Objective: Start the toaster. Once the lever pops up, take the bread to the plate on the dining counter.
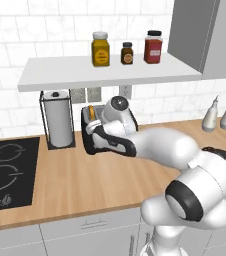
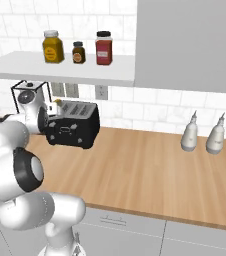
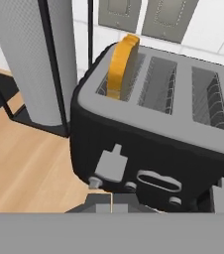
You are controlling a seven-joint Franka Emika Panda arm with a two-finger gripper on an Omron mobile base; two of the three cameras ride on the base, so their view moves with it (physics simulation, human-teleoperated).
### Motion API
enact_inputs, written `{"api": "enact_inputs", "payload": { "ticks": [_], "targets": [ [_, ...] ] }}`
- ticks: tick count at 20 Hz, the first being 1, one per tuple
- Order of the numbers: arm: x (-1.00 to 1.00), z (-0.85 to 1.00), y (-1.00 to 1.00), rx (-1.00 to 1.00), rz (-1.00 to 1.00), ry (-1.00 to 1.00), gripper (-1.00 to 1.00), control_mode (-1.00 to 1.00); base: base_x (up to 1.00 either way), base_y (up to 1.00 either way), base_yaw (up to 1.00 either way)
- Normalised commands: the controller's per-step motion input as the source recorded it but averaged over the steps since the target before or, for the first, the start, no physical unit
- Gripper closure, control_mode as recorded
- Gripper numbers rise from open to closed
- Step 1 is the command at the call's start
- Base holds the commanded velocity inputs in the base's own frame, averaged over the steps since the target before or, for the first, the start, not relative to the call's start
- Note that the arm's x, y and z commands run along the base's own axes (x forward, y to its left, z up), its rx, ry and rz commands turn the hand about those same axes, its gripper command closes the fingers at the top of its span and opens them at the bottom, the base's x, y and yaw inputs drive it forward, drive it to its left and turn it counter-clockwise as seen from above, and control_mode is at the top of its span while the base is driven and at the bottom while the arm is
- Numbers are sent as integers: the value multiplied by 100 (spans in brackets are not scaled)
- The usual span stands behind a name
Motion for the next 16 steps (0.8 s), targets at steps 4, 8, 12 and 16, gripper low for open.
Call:
{"api": "enact_inputs", "payload": {
  "ticks": [4, 8, 12, 16],
  "targets": [
    [22, -16, 0, 0, -1, 0, 100, -100, 0, 0, 0],
    [19, -21, 0, 0, 0, 0, 100, -100, 0, 0, 0],
    [0, -11, 4, 0, 0, 0, 100, -100, 0, 0, 0],
    [2, -13, 4, 0, 0, 0, 100, -100, 0, 0, 0]
  ]
}}
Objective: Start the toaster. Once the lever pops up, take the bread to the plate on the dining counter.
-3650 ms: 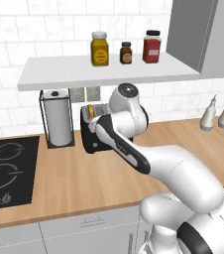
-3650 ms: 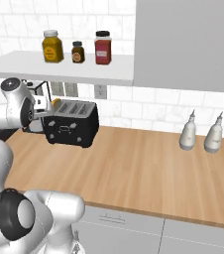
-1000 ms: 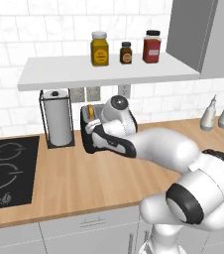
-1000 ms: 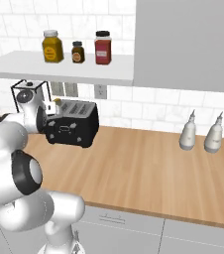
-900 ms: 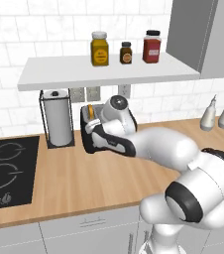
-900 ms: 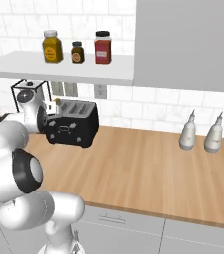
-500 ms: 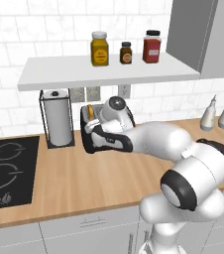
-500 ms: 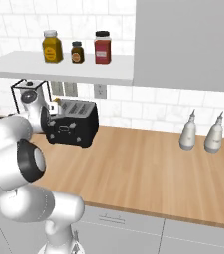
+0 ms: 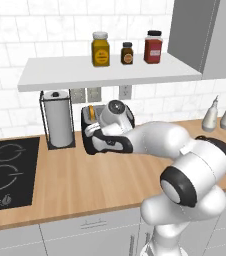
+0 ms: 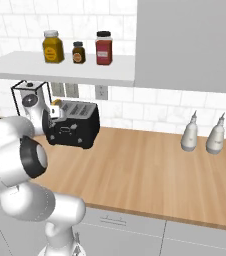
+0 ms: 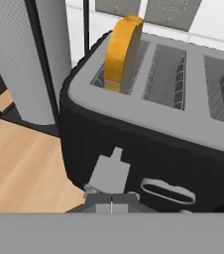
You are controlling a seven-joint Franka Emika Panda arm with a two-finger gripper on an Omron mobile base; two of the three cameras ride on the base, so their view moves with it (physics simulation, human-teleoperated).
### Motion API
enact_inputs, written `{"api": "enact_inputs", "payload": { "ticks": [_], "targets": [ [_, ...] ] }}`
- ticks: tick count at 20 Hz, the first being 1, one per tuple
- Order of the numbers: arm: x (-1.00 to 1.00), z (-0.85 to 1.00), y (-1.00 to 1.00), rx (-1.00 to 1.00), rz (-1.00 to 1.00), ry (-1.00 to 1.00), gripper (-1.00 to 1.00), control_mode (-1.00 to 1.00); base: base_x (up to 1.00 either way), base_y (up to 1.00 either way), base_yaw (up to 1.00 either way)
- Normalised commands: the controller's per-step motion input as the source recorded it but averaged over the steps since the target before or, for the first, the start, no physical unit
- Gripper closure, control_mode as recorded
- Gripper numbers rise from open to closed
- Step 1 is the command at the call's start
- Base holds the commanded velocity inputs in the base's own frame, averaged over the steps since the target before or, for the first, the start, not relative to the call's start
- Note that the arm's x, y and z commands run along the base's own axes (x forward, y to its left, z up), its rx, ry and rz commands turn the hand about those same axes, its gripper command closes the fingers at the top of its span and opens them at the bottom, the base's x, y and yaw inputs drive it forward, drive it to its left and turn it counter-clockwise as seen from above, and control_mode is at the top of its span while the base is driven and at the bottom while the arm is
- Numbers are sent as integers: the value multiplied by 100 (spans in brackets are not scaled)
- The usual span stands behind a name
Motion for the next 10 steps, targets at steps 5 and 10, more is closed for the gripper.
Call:
{"api": "enact_inputs", "payload": {
  "ticks": [5, 10],
  "targets": [
    [11, 0, 1, 0, 0, 0, 100, -100, 0, 0, 0],
    [13, 0, 6, 0, 0, 0, 100, -100, 0, 0, 0]
  ]
}}
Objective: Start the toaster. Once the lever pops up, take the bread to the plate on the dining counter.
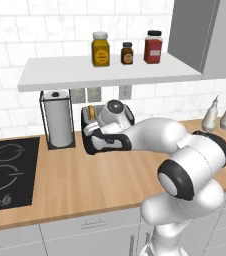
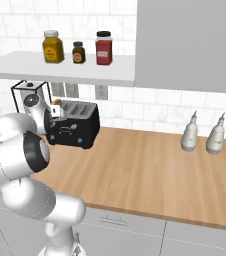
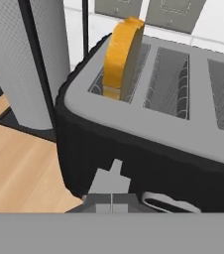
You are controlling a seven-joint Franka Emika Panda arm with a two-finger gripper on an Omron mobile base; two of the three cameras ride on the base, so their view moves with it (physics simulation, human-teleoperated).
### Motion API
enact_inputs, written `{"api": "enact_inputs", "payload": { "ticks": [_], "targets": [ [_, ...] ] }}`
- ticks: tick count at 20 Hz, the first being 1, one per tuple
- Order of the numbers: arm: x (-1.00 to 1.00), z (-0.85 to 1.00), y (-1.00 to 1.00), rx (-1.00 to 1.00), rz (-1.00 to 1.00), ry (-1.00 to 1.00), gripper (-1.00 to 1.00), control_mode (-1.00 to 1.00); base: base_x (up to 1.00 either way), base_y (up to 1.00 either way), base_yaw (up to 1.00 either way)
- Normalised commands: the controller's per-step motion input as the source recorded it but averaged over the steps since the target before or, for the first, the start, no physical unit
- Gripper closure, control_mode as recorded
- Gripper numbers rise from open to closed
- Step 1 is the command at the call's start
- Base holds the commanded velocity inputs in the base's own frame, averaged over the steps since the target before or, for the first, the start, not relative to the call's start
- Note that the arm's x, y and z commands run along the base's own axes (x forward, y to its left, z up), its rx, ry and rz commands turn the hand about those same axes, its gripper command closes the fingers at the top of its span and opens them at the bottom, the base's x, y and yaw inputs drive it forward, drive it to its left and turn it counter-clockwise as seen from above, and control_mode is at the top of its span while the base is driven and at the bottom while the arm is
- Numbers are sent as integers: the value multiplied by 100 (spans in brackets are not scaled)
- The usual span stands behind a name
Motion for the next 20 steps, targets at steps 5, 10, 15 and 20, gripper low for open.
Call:
{"api": "enact_inputs", "payload": {
  "ticks": [5, 10, 15, 20],
  "targets": [
    [7, -14, 6, 0, 0, 0, 100, -100, 0, 0, 0],
    [7, -20, 2, 0, -1, 0, 100, -100, 0, 0, 0],
    [0, -29, 0, 0, -2, 0, 100, -100, 0, 0, 0],
    [0, -32, 0, 0, -2, 0, 100, -100, 0, 0, 0]
  ]
}}
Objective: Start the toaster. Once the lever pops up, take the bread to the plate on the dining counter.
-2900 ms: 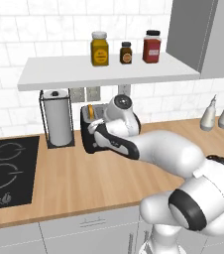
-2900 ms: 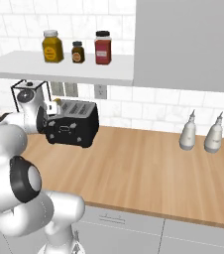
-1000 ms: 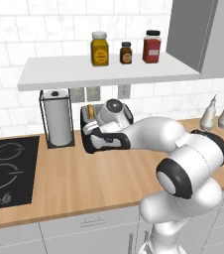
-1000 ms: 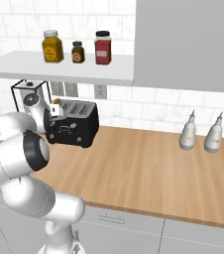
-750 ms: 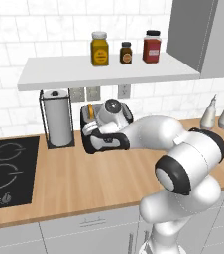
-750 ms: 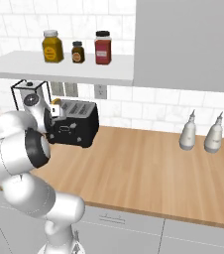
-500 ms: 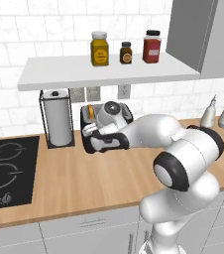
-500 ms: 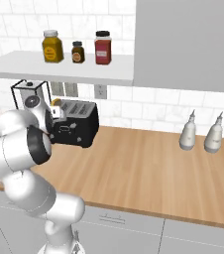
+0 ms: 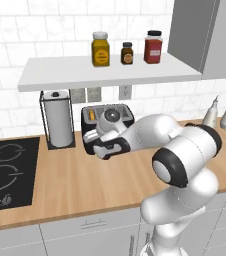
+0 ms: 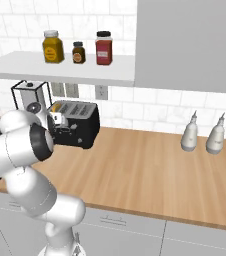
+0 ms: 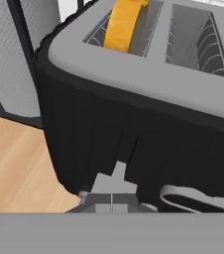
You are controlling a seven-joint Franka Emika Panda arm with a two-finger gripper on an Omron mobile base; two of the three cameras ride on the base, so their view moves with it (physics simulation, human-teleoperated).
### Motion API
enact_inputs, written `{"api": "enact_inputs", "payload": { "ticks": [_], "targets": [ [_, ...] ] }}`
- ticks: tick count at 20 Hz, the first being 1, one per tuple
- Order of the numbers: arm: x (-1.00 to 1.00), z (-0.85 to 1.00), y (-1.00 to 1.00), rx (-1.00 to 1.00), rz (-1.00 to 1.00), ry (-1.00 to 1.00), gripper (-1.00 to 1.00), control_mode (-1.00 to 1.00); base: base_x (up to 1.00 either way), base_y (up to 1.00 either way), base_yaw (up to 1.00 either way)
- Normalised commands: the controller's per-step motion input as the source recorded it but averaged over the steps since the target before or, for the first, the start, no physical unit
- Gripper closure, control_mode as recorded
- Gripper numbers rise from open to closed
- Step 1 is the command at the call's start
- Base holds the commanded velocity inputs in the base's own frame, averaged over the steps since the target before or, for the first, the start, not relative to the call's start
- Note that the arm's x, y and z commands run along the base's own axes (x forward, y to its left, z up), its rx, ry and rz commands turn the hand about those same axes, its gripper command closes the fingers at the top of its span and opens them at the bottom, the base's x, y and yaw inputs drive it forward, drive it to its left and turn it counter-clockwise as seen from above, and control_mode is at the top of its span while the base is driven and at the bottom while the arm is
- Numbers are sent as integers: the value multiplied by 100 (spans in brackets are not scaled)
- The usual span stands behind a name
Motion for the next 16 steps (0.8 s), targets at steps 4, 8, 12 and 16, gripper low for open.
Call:
{"api": "enact_inputs", "payload": {
  "ticks": [4, 8, 12, 16],
  "targets": [
    [0, -40, 0, 0, -3, 0, 100, -100, 0, 0, 0],
    [0, -51, 0, 0, -4, 1, 100, -100, 0, 0, 0],
    [0, -61, 0, 0, -4, 0, 100, -100, 0, 0, 0],
    [0, -64, 0, 0, -4, 1, 100, -100, 0, 0, 0]
  ]
}}
